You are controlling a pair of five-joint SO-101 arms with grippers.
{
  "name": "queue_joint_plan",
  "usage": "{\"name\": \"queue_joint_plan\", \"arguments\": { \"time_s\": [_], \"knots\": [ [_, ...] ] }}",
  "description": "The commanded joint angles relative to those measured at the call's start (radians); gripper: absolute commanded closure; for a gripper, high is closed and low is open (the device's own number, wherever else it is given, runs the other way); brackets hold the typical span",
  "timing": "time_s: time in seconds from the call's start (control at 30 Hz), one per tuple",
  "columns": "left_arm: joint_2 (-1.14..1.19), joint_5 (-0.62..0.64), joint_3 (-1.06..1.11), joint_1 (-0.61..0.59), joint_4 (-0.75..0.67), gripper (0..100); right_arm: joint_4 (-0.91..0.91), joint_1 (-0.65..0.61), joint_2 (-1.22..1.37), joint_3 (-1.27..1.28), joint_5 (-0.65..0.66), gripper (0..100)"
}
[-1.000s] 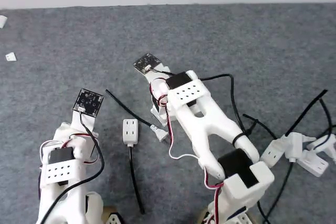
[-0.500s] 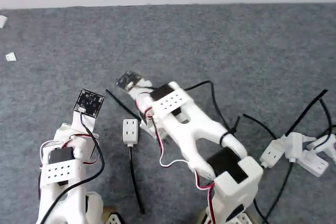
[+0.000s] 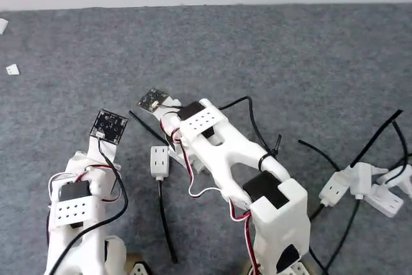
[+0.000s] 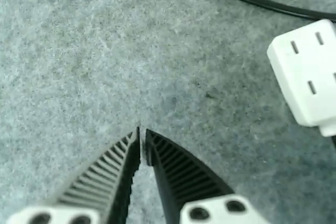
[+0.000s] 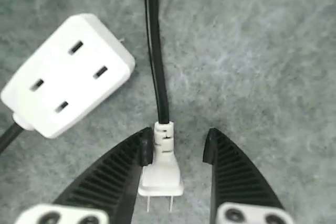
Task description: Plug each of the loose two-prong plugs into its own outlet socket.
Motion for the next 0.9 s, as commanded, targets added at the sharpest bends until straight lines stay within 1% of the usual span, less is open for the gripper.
{"name": "queue_joint_plan", "arguments": {
  "time_s": [0.0,0.07,0.13,0.33,0.43,0.5,0.57,0.6,0.63,0.73,0.87],
  "knots": [
    [-0.025,-0.020,-0.025,-0.002,0.003,98,-0.008,-0.007,-0.007,-0.051,0.014,89.4],
    [-0.025,-0.020,-0.025,-0.002,0.003,98,-0.008,-0.007,-0.007,-0.049,0.014,94.2],
    [-0.025,-0.020,-0.025,-0.002,0.003,98,-0.005,-0.007,-0.007,-0.048,0.014,96.9],
    [-0.025,-0.020,-0.025,-0.002,0.003,98,0.035,-0.005,-0.001,-0.049,0.057,92.8],
    [-0.025,-0.020,-0.025,-0.002,0.003,98,0.031,-0.010,0.024,-0.057,0.061,92.7],
    [-0.025,-0.020,-0.025,-0.002,0.003,98,0.039,-0.021,0.038,-0.075,0.061,94.5],
    [-0.025,-0.020,-0.025,-0.002,0.003,98,0.059,-0.021,0.050,-0.095,0.060,99.8],
    [-0.025,-0.020,-0.025,-0.002,0.003,98,0.065,-0.018,0.051,-0.100,0.057,98.4],
    [-0.025,-0.020,-0.025,-0.002,0.003,98,0.073,-0.015,0.050,-0.101,0.055,99.2],
    [-0.018,-0.020,-0.031,-0.002,0.003,98,0.125,-0.018,-0.004,-0.106,0.035,99.1],
    [-0.015,-0.014,-0.033,0.031,0.014,98,0.231,-0.015,-0.193,-0.112,-0.032,99.1]
  ]
}}
